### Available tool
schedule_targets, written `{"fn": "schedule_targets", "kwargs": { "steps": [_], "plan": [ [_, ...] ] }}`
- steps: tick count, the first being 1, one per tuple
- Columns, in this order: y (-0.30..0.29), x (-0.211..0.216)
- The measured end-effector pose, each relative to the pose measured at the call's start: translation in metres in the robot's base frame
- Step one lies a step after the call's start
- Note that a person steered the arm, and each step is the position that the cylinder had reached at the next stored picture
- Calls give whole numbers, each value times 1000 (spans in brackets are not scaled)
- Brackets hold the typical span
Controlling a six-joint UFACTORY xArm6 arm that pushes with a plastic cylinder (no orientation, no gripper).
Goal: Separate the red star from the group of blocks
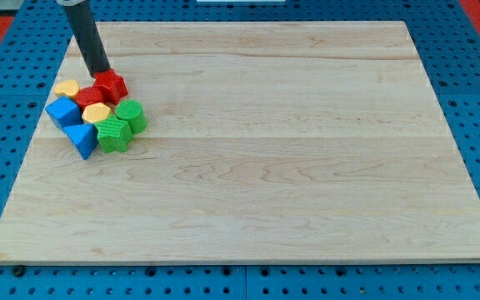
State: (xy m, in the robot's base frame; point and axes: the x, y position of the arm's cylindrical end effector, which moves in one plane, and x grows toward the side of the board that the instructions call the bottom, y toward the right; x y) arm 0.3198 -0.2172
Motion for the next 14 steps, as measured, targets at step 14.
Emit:
{"fn": "schedule_targets", "kwargs": {
  "steps": [14],
  "plan": [
    [-7,58]
  ]
}}
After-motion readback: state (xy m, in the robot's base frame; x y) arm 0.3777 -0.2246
